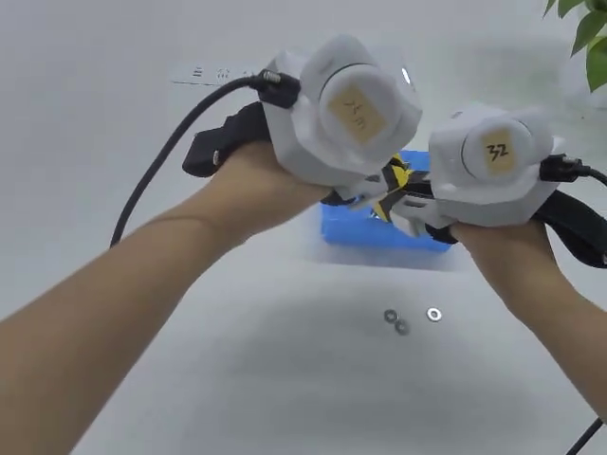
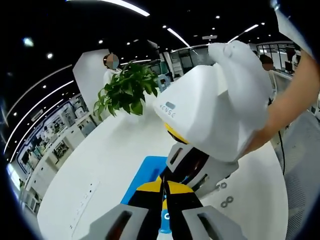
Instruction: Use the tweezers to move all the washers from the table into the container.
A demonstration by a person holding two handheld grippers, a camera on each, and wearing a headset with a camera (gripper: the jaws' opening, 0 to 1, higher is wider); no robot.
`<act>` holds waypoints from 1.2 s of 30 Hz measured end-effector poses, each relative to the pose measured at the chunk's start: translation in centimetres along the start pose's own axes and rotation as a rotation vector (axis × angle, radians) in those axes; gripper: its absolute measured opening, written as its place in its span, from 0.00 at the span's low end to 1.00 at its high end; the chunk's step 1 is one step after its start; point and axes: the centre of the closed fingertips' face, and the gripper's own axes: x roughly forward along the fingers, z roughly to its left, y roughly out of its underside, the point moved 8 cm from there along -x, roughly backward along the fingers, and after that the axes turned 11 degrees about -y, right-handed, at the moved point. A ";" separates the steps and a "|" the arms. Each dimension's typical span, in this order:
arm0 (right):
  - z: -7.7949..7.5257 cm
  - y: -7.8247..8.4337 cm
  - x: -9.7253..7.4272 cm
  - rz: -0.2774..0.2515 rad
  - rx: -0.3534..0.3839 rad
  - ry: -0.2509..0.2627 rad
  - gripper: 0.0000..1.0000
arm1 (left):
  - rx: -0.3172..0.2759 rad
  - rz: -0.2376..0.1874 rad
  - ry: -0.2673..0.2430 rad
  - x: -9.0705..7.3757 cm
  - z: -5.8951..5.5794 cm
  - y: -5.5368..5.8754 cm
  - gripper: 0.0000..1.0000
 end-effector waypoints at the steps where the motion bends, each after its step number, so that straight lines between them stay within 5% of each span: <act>1: 0.0 0.0 0.1 0.002 -0.001 -0.002 0.04 | 0.001 0.002 -0.006 0.0 0.1 0.0 0.00; 25: 0.0 0.9 0.7 0.042 -0.032 -0.013 0.04 | -0.054 -0.018 -0.012 -0.9 0.1 0.1 0.00; 36: 1.0 -0.2 -1.2 -0.013 -0.032 0.011 0.06 | -0.027 -0.055 0.001 -3.1 -0.1 -1.0 0.00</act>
